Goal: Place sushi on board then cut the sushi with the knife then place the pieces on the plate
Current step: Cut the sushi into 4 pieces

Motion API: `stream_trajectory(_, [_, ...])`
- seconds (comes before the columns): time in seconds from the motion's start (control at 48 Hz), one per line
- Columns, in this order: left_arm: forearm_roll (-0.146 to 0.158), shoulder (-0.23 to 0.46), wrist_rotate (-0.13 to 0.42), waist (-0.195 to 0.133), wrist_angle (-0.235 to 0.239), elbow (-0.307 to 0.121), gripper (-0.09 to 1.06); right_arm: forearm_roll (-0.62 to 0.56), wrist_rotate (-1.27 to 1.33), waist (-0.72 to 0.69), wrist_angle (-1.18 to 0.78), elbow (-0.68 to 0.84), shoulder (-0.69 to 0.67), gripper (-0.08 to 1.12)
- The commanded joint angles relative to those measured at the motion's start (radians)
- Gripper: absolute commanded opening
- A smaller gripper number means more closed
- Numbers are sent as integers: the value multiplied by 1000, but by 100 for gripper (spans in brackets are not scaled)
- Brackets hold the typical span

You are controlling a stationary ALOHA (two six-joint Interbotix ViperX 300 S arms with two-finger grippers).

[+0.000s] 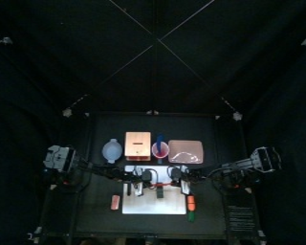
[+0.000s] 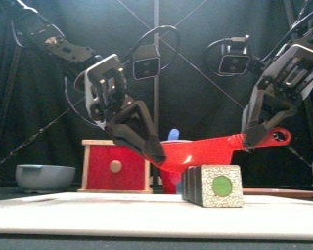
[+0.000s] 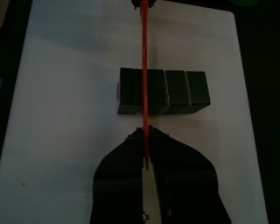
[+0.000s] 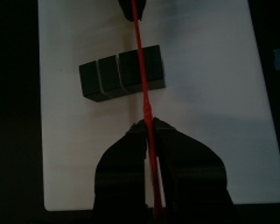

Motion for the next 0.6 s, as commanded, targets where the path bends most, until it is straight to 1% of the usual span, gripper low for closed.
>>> stream_trajectory(0.021, [2, -6, -2, 3, -2, -17, 38, 2, 2, -2, 2, -8, -2, 28])
stream_trajectory(0.479, [2, 51, 0, 5, -2, -15, 38, 6, 2, 0, 5, -23, 110, 28])
stream_trajectory(0.604, [11, 52, 2, 6, -2, -17, 38, 2, 2, -2, 6, -23, 118, 28])
